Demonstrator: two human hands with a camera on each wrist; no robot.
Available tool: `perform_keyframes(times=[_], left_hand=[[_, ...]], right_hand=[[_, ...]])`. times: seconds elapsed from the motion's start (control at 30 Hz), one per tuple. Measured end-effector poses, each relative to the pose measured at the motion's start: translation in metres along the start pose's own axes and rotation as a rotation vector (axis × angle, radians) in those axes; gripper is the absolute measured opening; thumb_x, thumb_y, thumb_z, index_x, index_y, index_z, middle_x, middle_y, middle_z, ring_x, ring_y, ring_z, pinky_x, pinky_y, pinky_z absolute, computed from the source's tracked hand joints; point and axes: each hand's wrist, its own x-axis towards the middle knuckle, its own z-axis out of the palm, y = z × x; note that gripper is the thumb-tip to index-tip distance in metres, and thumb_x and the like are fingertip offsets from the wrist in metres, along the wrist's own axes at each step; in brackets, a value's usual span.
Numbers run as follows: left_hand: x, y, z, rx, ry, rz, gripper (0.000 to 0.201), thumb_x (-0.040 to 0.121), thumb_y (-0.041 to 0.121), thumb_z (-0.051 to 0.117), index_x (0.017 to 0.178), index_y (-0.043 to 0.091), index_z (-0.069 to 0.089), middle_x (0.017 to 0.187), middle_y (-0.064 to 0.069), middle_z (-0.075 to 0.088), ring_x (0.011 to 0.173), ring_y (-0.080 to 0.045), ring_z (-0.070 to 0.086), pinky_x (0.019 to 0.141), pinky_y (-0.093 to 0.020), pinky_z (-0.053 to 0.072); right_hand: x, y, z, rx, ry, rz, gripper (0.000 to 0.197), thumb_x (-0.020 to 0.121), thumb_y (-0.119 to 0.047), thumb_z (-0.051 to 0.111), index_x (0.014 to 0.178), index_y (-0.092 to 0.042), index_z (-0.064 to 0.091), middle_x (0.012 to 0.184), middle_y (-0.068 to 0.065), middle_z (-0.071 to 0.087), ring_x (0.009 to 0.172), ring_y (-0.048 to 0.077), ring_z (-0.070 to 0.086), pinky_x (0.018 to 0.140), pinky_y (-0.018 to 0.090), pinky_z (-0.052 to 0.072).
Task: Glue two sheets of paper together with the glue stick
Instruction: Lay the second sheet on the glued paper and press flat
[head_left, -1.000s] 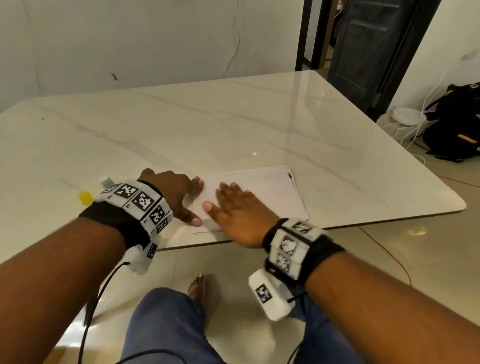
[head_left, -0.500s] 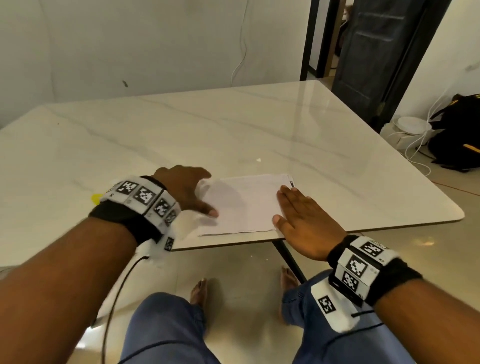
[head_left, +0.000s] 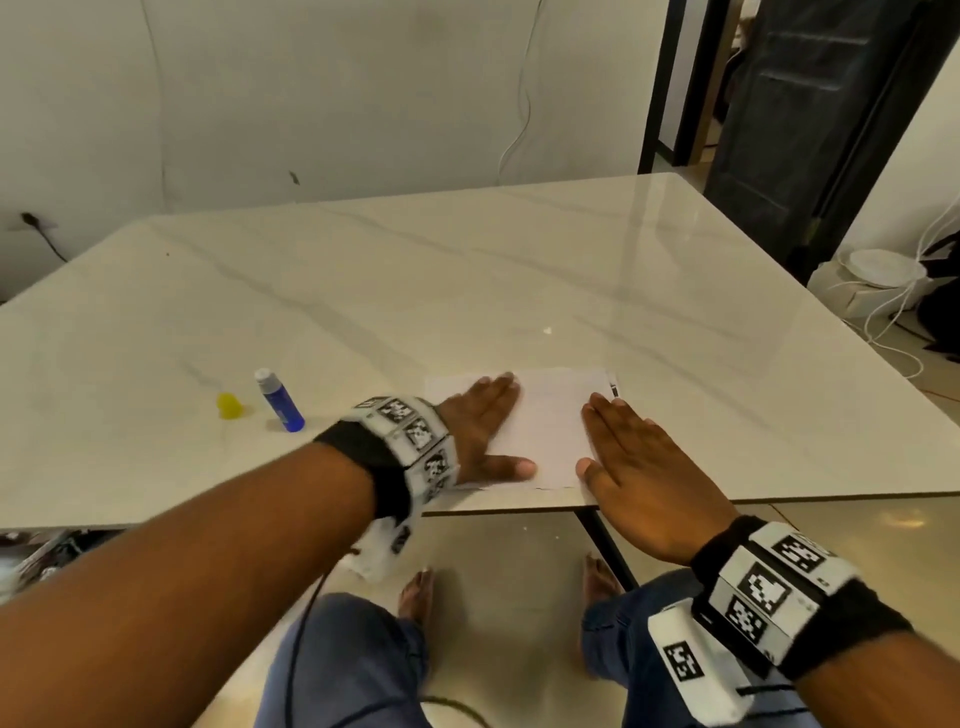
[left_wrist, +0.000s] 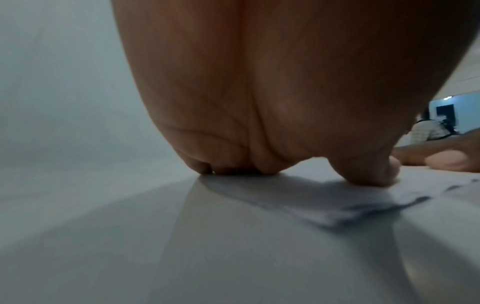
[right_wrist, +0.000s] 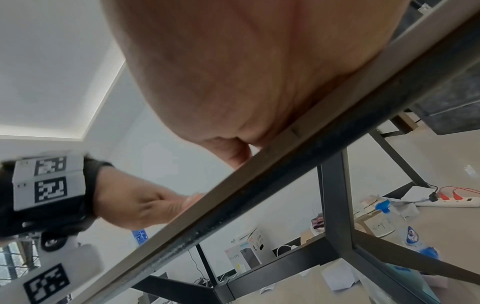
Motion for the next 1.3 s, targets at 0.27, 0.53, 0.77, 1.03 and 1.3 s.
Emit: perform_keyframes(times=[0.27,0.53,0.77,1.03,1.3], left_hand=[[-0.031,-0.052,0.012,-0.023,-0.011,-0.117,0.107,0.082,0.080,0.023,0.154,0.016,-0.024,0.163,0.000,-0.029,0.153,-0.017,-0.016,0.125,-0.036,0.000],[-0.030,-0.051,0.007,-0.014,-0.040,-0.111,0.147,0.039,0.101,-0.003,0.155,0.013,-0.020,0.165,-0.005,-0.023,0.153,-0.022,-0.012,0.125,-0.038,0.003],[-0.032,-0.043,0.003,0.006,-0.059,-0.166,0.106,0.087,0.074,0.034,0.154,0.013,-0.023,0.164,-0.002,-0.024,0.154,-0.018,-0.011,0.125,-0.035,0.004],[-0.034,-0.041,-0.003,0.017,-0.091,-0.148,0.133,0.055,0.096,0.009,0.153,0.012,-0.023,0.164,-0.005,-0.024,0.154,-0.020,-0.009,0.125,-0.038,0.009],[-0.029,-0.047,0.003,-0.007,-0.081,-0.122,0.162,0.021,0.105,-0.009,0.153,0.013,-0.024,0.164,-0.004,-0.025,0.154,-0.020,-0.010,0.125,-0.040,0.009]], right_hand=[[0.002,-0.007,-0.027,-0.054,-0.152,-0.006,0.067,0.105,-0.042,0.023,0.159,-0.014,-0.005,0.168,0.003,-0.011,0.154,0.017,-0.005,0.124,0.032,0.002],[0.077,-0.096,-0.049,-0.313,-0.320,-0.413,0.105,0.089,-0.062,0.055,0.158,-0.011,-0.006,0.168,0.005,-0.008,0.154,0.025,-0.003,0.125,0.040,0.008],[0.076,-0.045,-0.038,-0.343,-0.369,-0.291,0.113,0.086,-0.075,0.043,0.154,-0.012,-0.022,0.163,0.006,-0.027,0.153,0.022,-0.016,0.122,0.035,-0.004],[0.047,0.035,-0.059,-0.387,-0.371,-0.137,0.112,0.077,-0.085,0.020,0.153,-0.018,-0.027,0.161,0.000,-0.032,0.151,0.015,-0.019,0.122,0.035,-0.008],[0.014,0.023,-0.035,-0.295,-0.290,-0.193,0.086,0.094,-0.069,0.015,0.154,-0.022,-0.024,0.162,-0.003,-0.030,0.149,0.012,-0.026,0.123,0.034,-0.012]])
